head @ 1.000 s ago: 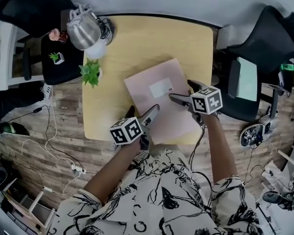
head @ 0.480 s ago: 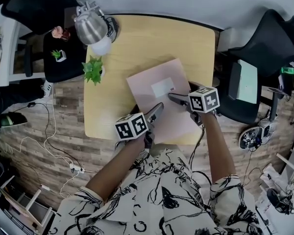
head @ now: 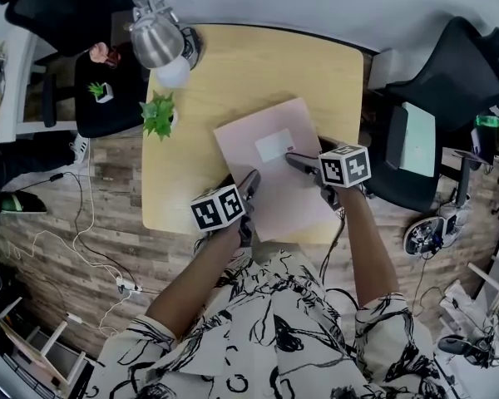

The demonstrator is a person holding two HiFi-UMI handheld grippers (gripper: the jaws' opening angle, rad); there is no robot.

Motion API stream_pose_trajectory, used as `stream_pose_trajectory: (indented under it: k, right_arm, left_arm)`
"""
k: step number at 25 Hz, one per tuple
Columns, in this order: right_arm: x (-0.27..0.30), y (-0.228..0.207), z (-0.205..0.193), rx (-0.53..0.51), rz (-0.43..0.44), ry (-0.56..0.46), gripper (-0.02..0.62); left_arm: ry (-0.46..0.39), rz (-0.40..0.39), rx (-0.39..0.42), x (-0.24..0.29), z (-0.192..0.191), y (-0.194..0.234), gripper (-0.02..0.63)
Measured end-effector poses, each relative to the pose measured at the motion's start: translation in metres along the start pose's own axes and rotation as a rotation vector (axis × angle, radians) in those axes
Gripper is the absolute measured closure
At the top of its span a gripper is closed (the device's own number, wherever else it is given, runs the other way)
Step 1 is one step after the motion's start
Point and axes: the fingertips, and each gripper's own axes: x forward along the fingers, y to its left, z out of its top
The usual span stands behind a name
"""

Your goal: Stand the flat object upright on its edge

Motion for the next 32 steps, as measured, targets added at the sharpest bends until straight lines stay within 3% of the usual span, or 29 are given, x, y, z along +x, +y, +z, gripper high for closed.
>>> stream_pose_trajectory:
  k: [4, 7, 22, 27, 32]
  right_arm:
    - [-0.004, 0.005, -0.003, -0.003, -0.024, -0.002, 0.152]
    - [-0.012, 0.012, -0.001, 0.004, -0.037, -0.037, 0.160]
    - [-0.096, 0.059, 0.068, -0.034, -0.125, -0.443, 0.193]
    - [-0.122, 0.073, 0.083, -0.058, -0.156, -0.531, 0.219]
    - [-0.139, 0.086, 0.096, -0.123, -0.201, -0.590, 0.224]
  left_arm:
    - [0.035, -0.009, 0.016, -0.003, 0.000, 0.002, 0.299]
    - [0.035, -0.009, 0.070, -0.011, 0.007, -0.001, 0.302]
    - [-0.136, -0.088, 0.562, -0.070, 0.102, -0.079, 0.304]
    - [-0.201, -0.122, 0.712, -0.089, 0.124, -0.101, 0.304]
    - [-0.271, -0.147, 0.809, -0.105, 0.140, -0.116, 0.304]
